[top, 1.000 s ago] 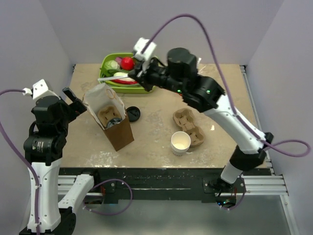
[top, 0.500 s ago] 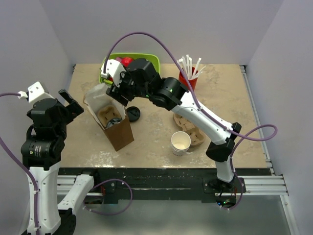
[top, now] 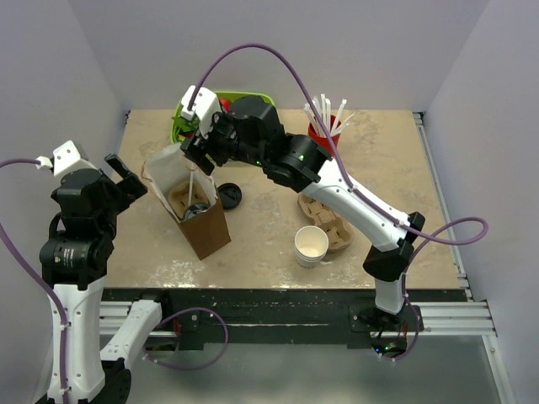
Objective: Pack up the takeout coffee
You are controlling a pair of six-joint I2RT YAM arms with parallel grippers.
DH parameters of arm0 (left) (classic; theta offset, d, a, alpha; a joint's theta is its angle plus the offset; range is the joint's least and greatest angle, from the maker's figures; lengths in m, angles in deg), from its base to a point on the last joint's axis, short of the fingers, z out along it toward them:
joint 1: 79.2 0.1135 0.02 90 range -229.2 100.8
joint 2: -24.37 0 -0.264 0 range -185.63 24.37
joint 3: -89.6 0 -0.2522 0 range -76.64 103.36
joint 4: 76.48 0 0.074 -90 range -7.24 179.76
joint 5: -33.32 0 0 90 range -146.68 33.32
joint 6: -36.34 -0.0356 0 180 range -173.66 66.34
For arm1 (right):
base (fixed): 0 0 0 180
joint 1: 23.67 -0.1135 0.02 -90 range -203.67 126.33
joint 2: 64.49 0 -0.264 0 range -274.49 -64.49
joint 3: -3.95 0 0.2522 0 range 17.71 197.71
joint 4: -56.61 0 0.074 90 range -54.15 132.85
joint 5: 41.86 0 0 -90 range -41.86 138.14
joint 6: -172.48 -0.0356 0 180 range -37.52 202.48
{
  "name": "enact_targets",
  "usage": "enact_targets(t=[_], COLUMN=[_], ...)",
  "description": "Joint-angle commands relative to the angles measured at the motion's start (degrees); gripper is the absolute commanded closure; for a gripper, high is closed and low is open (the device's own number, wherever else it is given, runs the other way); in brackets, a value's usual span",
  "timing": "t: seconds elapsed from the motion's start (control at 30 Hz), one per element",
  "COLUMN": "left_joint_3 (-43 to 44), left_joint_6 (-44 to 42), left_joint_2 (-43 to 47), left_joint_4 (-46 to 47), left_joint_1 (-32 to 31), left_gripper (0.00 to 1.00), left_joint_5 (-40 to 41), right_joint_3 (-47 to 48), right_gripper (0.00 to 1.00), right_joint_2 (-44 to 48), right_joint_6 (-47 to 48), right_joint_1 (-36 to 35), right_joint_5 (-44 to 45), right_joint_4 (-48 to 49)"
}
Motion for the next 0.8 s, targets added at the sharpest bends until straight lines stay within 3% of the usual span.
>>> enact_targets(t=[0.0, 0.2, 0.33, 0.47, 0.6, 0.77], left_joint_3=[-0.2, -0.4, -0.2, 0.4, -0.4, -0.3], left_joint_6=[0.6, 0.9, 0.9, 0.8, 1.4, 1.6], left_joint_2=[0.5, 0.6, 0.3, -0.1, -1.9, -3.1], left_joint_4=[2.6, 2.6, 2.8, 2.1, 0.7, 1.5], left_joint_1=[0.2, 0.2, 0.2, 0.2, 0.2, 0.2], left_gripper=[0.0, 0.0, 0.0, 0.0, 0.0, 0.0], left_joint_5=[-0.7, -0.2, -0.6, 2.1, 4.6, 4.2], right_joint_3=[-0.3, -3.8, -10.4, -26.4, -38.2, -55.3], right_gripper=[0.28, 0.15, 0.02, 0.02, 0.02, 0.02], right_joint_2=[3.3, 5.4, 10.7, 18.2, 24.2, 32.1], right_joint_6=[-1.9, -4.8, -12.4, -19.2, -29.2, -33.3], right_joint_1=[-0.3, 0.8, 9.2, 17.2, 28.3, 31.0], right_joint_5=[-2.9, 7.9, 3.7, 5.9, 5.7, 21.3], right_joint_4=[3.7, 6.2, 10.9, 19.6, 20.9, 24.7])
